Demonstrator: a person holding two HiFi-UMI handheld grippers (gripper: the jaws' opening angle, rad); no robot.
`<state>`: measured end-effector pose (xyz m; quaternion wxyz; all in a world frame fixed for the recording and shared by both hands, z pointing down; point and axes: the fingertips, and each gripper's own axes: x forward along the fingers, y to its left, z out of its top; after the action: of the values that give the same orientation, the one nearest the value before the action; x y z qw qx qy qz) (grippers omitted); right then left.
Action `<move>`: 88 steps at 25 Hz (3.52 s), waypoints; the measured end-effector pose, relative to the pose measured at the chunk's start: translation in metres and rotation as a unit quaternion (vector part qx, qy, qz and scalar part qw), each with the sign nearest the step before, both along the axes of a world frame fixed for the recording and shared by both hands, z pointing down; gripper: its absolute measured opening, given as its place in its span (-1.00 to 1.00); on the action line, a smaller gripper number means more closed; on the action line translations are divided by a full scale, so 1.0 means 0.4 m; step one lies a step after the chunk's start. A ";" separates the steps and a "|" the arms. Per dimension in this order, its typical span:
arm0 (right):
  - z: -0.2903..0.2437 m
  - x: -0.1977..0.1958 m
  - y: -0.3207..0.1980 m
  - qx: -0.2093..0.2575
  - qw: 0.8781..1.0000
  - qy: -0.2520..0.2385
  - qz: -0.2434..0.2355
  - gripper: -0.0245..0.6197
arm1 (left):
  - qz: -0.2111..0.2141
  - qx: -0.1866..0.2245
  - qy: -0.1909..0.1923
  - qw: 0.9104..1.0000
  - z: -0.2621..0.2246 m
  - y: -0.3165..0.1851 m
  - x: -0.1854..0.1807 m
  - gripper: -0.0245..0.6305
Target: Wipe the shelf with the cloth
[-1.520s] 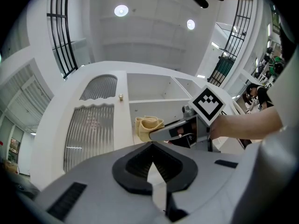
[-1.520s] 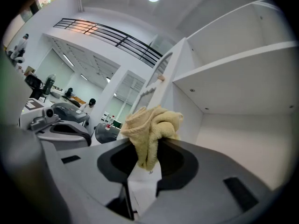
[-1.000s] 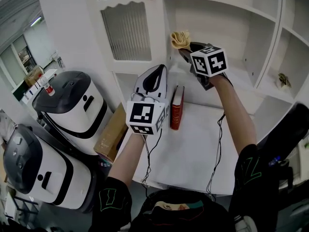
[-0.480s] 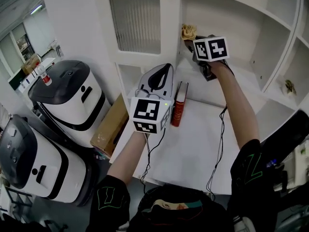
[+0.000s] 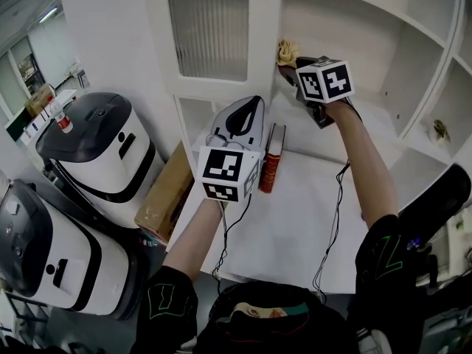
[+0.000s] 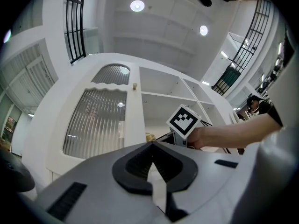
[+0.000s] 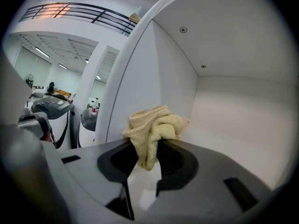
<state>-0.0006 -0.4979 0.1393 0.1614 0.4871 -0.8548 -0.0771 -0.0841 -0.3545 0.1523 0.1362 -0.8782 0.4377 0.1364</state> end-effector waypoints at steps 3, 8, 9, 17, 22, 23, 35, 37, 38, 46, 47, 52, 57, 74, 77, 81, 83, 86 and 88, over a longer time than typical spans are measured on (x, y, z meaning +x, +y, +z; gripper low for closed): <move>0.011 -0.005 0.021 0.001 1.000 0.003 -0.008 -0.56 | 0.009 -0.002 0.001 1.000 0.007 -0.001 0.011 -0.93; 0.018 -0.015 0.062 0.004 1.000 0.008 -0.021 -0.56 | 0.021 -0.005 -0.002 1.000 0.019 0.003 0.029 -0.93; 0.020 -0.018 0.071 0.004 1.000 0.009 -0.024 -0.56 | 0.023 -0.005 -0.003 1.000 0.020 0.004 0.032 -0.93; 0.029 -0.041 0.128 0.010 0.999 0.007 -0.039 -0.56 | 0.030 -0.006 -0.013 0.999 0.030 0.022 0.046 -0.93; 0.031 -0.046 0.152 0.011 0.998 -0.006 -0.054 -0.56 | 0.032 -0.011 -0.016 0.999 0.039 0.023 0.050 -0.93; 0.032 -0.047 0.158 0.011 0.998 -0.007 -0.059 -0.56 | 0.033 -0.013 -0.016 0.999 0.043 0.023 0.053 -0.93; 0.040 -0.057 0.262 0.019 0.988 -0.051 -0.143 -0.56 | 0.058 -0.010 -0.024 0.998 0.073 0.055 0.113 -0.93; 0.045 -0.053 0.283 0.027 0.985 -0.065 -0.156 -0.56 | 0.048 -0.004 -0.031 0.998 0.081 0.056 0.101 -0.93; 0.047 -0.051 0.289 0.031 0.984 -0.070 -0.158 -0.56 | 0.046 -0.004 -0.031 0.998 0.084 0.056 0.093 -0.93; 0.062 -0.016 0.255 0.079 0.993 0.041 -0.077 -0.56 | 0.040 -0.017 -0.019 0.999 0.114 0.040 0.060 -0.93; 0.065 -0.015 0.246 0.082 0.992 0.071 -0.067 -0.56 | 0.040 -0.018 -0.018 0.999 0.116 0.039 0.058 -0.93; 0.090 0.000 0.203 0.076 0.979 0.186 -0.029 -0.56 | 0.041 -0.029 -0.010 0.999 0.137 0.030 0.049 -0.93; 0.114 0.011 0.161 0.057 0.959 0.276 0.002 -0.56 | 0.042 -0.036 -0.005 0.998 0.153 0.024 0.042 -0.93; 0.197 0.004 0.129 0.010 0.865 0.500 0.024 -0.59 | 0.050 -0.071 0.007 0.996 0.221 -0.020 0.057 -0.93; 0.200 0.007 0.128 0.004 0.849 0.527 0.026 -0.60 | 0.052 -0.075 0.009 0.996 0.230 -0.029 0.060 -0.93; 0.203 0.014 0.135 -0.001 0.848 0.528 0.029 -0.60 | 0.056 -0.078 0.009 0.995 0.238 -0.033 0.071 -0.93; 0.206 0.028 0.144 -0.010 0.845 0.534 0.030 -0.60 | 0.058 -0.077 0.009 0.995 0.238 -0.035 0.076 -0.93; 0.206 0.051 0.151 -0.022 0.844 0.534 0.032 -0.60 | 0.061 -0.078 0.008 0.995 0.239 -0.045 0.086 -0.93; 0.208 0.067 0.155 -0.026 0.847 0.530 0.034 -0.60 | 0.065 -0.079 0.008 0.995 0.240 -0.050 0.097 -0.93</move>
<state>0.0262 -0.4358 0.2224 0.6053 0.3963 -0.6235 -0.2962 -0.0453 -0.3744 0.2484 0.0535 -0.9116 0.3903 0.1173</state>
